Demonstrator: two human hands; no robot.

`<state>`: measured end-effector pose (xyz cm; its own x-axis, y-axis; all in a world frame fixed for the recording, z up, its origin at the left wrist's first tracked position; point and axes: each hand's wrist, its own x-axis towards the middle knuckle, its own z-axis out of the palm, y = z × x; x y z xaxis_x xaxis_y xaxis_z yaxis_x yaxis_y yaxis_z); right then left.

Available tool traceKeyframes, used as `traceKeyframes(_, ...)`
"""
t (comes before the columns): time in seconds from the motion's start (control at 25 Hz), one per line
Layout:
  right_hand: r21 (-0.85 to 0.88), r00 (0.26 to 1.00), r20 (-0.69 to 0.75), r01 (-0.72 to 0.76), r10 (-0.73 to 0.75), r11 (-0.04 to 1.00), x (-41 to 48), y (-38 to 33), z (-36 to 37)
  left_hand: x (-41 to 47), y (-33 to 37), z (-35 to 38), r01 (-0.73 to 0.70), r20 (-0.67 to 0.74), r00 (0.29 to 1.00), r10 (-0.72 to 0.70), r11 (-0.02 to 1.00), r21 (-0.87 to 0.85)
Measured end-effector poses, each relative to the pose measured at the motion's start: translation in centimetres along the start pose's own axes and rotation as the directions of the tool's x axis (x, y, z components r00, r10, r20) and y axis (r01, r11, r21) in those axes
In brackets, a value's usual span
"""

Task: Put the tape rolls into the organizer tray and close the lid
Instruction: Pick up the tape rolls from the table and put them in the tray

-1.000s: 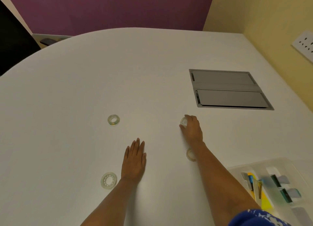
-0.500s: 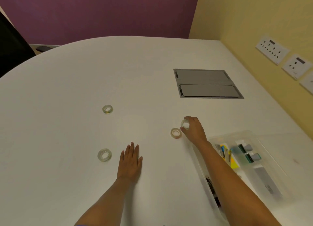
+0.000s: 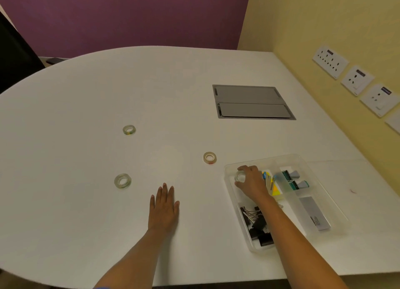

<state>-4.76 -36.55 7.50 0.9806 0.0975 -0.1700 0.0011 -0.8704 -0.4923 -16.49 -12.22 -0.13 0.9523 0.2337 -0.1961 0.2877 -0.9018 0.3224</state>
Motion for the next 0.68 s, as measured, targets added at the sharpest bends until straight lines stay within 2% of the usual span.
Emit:
traceKeyframes(0.28, -0.083, 0.995, 0.099, 0.023, -0.015, 0.996, 0.5, 0.0, 1.7, -0.3, 0.3, 0.2, 0.016, 0.007, 1.0, -0.016, 1.0, 0.008)
traceKeyframes(0.48, 0.088, 0.997, 0.061, -0.041, 0.036, 0.995, 0.6, 0.6, 2.3, -0.3, 0.0, 0.5, 0.017, 0.001, 1.0, -0.017, 1.0, 0.001)
traceKeyframes(0.68, 0.056, 0.997, 0.04, -0.065, 0.063, 0.996, 0.5, 1.6, 2.4, -0.2, 0.3, 1.0, 0.032, -0.031, 0.999, -0.033, 0.999, -0.007)
